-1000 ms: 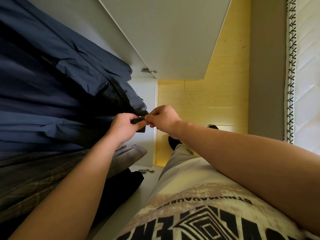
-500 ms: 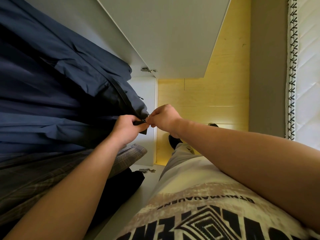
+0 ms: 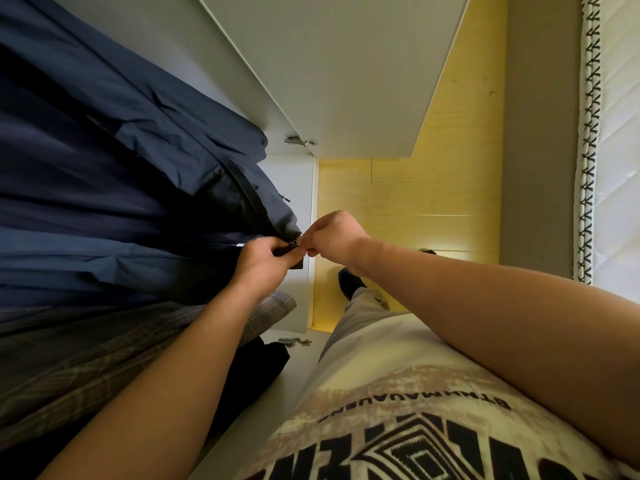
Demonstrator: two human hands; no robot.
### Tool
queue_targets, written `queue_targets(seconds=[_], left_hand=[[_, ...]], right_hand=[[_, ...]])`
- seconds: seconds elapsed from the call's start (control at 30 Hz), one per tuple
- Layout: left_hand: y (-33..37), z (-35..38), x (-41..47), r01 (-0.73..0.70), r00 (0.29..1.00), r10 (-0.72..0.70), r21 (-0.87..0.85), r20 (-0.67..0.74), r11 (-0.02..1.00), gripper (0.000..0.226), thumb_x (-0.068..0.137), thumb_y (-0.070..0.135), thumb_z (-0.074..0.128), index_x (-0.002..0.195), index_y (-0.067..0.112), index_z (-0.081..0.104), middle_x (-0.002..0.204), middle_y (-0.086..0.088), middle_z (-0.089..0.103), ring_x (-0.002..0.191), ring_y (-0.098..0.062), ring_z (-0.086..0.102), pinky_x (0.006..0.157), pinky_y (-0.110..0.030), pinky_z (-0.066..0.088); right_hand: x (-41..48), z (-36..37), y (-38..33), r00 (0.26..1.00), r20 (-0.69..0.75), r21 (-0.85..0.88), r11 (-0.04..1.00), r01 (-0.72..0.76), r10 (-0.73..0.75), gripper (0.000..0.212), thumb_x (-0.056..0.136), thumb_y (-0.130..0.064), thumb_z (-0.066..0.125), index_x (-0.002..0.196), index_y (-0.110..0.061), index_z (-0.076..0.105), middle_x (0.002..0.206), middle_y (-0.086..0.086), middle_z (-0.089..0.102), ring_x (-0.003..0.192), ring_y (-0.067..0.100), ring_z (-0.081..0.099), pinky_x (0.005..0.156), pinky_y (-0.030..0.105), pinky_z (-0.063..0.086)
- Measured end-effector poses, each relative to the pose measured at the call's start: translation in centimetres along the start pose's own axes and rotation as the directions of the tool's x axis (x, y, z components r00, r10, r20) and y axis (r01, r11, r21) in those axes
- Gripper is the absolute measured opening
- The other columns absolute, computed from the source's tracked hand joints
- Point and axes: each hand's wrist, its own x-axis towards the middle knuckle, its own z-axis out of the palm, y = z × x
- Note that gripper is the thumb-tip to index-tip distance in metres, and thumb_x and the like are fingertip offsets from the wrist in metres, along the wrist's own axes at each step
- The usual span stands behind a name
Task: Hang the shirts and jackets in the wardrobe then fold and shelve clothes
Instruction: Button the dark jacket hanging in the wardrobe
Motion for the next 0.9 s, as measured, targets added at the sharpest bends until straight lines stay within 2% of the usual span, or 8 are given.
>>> queue_targets(seconds=[0.13,0.23,0.4,0.5,0.57,0.67,0.83,0.9], left_hand=[[0.4,-0.5,0.2,0.008,0.999,-0.008,-0.016,0.044,1.0,0.009,0.085,0.034,0.077,0.082,0.028,0.072,0.083,0.007,0.076,0.091,-0.019,0.071,0.083,-0.038,0.056],[0.5,-0.8,0.3,0.004,1.0,-0.004,-0.011,0.002,1.0,0.009,0.085,0.03,0.078,0.079,0.029,0.072,0.089,0.001,0.076,0.095,-0.025,0.069,0.086,-0.043,0.055],[0.3,-1.1,0.0,0.035,0.999,-0.035,-0.065,-0.003,0.997,0.012,0.086,0.026,0.078,0.075,0.029,0.073,0.081,0.008,0.076,0.091,-0.016,0.07,0.08,-0.031,0.053],[0.5,-1.0,-0.1,0.053,0.998,-0.052,-0.064,0.019,0.997,0.017,0.087,0.021,0.077,0.072,0.028,0.072,0.072,0.016,0.074,0.087,-0.009,0.07,0.079,-0.027,0.05],[0.6,-0.9,-0.1,0.054,0.998,-0.053,-0.07,0.018,0.996,0.016,0.087,0.021,0.077,0.073,0.026,0.072,0.071,0.013,0.075,0.085,-0.009,0.071,0.081,-0.028,0.051],[0.8,-0.5,-0.1,0.06,0.998,-0.059,-0.077,0.019,0.995,0.011,0.086,0.019,0.078,0.077,0.022,0.073,0.076,0.004,0.076,0.085,-0.015,0.073,0.082,-0.031,0.054],[0.6,0.0,-0.3,0.082,0.997,-0.082,-0.055,0.005,0.995,0.014,0.084,0.023,0.079,0.073,0.02,0.073,0.068,0.009,0.074,0.069,-0.002,0.07,0.067,-0.024,0.046],[0.6,0.0,-0.3,0.075,0.997,-0.075,-0.04,0.007,0.996,0.012,0.085,0.025,0.079,0.076,0.019,0.074,0.071,0.006,0.075,0.073,-0.006,0.071,0.068,-0.026,0.049]], right_hand=[[0.0,0.3,-0.1,0.999,-0.042,0.016,1.0,-0.011,0.011,0.017,0.089,-0.021,0.068,0.088,-0.005,0.075,0.076,0.005,0.073,0.065,0.015,0.057,0.061,0.025,0.05],[-0.2,0.5,-0.3,0.999,-0.047,0.029,1.0,-0.006,0.008,0.017,0.09,-0.02,0.067,0.089,-0.005,0.075,0.073,0.003,0.069,0.062,0.013,0.056,0.053,0.021,0.045],[-0.3,0.7,-0.4,0.999,-0.042,0.029,1.0,0.003,-0.002,0.021,0.088,-0.018,0.067,0.092,0.002,0.072,0.076,0.01,0.065,0.066,0.018,0.051,0.058,0.026,0.043],[-0.3,0.4,-0.5,1.0,-0.026,0.016,1.0,0.007,-0.007,0.013,0.087,-0.016,0.07,0.088,-0.004,0.075,0.076,0.006,0.072,0.067,0.015,0.06,0.059,0.024,0.05],[-0.3,0.2,-0.8,1.0,-0.014,0.023,1.0,0.004,-0.004,0.012,0.084,-0.014,0.071,0.088,-0.003,0.076,0.076,0.007,0.073,0.069,0.015,0.063,0.065,0.027,0.056],[-0.2,-0.1,-1.1,0.999,0.004,-0.08,0.996,0.045,-0.045,0.015,0.083,-0.012,0.071,0.09,0.0,0.076,0.086,0.013,0.074,0.069,0.017,0.06,0.075,0.037,0.059],[-0.2,0.0,-1.1,0.999,0.022,-0.125,0.991,0.041,-0.038,0.016,0.083,-0.009,0.069,0.094,0.001,0.075,0.087,0.013,0.075,0.07,0.017,0.06,0.08,0.04,0.059],[-0.1,-0.2,-1.0,0.999,0.026,-0.131,0.99,0.047,-0.044,0.017,0.083,-0.01,0.069,0.095,0.001,0.075,0.085,0.012,0.075,0.071,0.019,0.062,0.079,0.04,0.059]])
